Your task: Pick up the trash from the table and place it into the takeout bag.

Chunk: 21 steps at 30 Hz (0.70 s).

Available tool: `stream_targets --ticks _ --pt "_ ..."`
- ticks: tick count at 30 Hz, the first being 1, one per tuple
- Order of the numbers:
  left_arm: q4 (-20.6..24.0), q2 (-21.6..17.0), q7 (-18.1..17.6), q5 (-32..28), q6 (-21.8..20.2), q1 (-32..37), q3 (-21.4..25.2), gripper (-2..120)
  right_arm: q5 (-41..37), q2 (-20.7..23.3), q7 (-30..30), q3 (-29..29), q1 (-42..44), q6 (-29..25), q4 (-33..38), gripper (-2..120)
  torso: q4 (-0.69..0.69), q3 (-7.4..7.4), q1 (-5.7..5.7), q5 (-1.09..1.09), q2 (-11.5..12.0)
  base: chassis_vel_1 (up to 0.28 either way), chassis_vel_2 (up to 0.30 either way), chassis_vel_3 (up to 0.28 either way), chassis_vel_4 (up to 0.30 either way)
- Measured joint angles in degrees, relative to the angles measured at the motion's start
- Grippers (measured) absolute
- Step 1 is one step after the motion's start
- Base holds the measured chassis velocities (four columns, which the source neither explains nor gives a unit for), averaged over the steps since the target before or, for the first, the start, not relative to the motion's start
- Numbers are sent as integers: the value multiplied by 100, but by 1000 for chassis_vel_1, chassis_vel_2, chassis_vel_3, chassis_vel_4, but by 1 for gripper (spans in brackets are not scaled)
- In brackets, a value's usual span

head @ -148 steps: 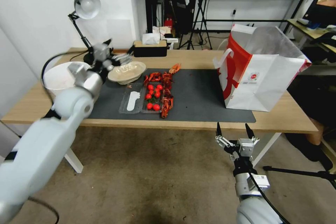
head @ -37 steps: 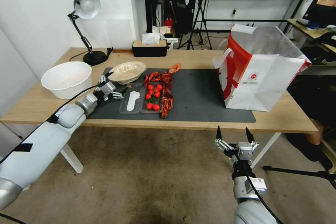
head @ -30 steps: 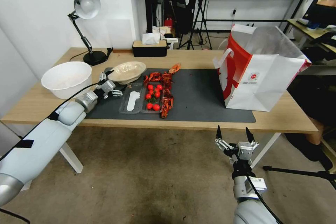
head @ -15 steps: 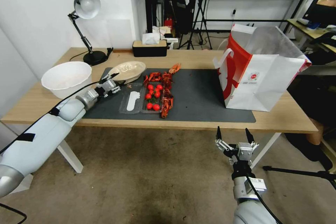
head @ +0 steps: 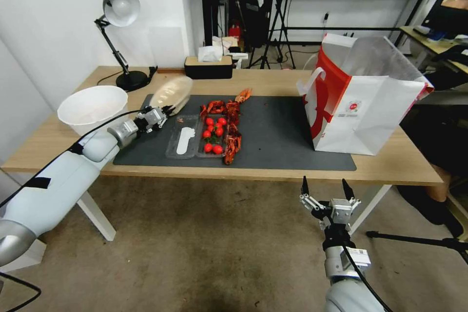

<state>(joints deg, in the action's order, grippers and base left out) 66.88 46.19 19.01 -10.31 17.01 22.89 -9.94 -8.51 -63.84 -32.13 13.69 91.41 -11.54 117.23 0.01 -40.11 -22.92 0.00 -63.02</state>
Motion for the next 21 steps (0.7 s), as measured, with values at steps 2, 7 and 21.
stream_targets --ticks 2,7,21 --pt "108 15 -1 -147 3 -120 -58 0 1 2 -2 4 -2 0 1 100 0 1 0 0 0 0 0 0 0" --pt "393 107 -34 -491 -59 -514 -293 0 4 4 -5 5 -2 0 14 100 0 0 0 1 0 0 0 0 0" --pt "980 1089 -466 -1624 -538 -1868 -1464 0 17 -30 -10 7 -12 5 8 100 -3 0 0 2 0 0 0 0 0"
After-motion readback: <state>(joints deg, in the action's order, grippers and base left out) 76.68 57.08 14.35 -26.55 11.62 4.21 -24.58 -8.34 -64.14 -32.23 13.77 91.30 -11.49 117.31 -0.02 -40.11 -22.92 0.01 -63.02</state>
